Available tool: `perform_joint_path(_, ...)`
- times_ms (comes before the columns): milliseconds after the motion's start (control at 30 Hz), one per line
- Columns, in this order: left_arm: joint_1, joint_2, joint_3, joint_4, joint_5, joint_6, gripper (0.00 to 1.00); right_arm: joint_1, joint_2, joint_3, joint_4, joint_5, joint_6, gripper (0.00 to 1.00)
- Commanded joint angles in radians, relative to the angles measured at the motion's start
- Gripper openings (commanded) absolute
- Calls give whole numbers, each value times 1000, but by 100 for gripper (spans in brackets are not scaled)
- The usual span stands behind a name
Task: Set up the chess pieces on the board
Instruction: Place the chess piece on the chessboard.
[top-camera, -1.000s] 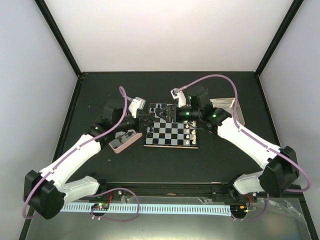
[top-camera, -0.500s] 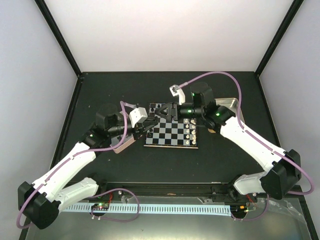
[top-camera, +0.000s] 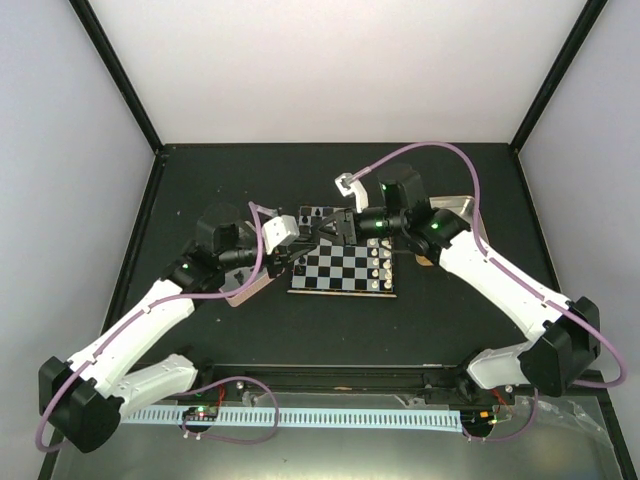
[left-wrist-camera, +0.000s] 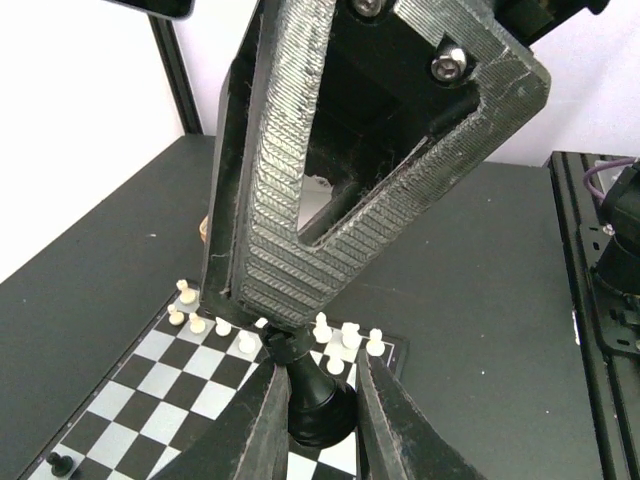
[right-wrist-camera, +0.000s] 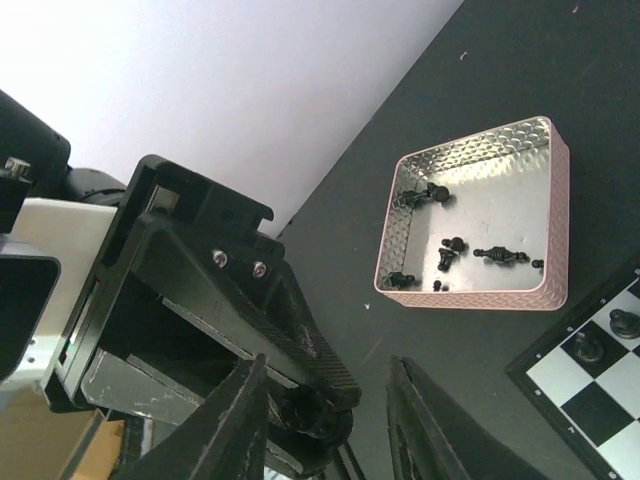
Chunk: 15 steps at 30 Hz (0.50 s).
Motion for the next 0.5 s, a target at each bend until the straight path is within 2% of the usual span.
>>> perform_joint_path(0, -4, 8, 59, -27, 3, 28, 16, 9, 31, 49, -47, -10, -44, 32)
perform_joint_path(233, -4, 25, 85, -47, -9, 45, 16, 27, 58, 71, -70, -23, -61, 32)
perform_joint_path(467, -3, 27, 88, -42, -34, 22, 17, 29, 72, 71, -85, -38, -52, 8)
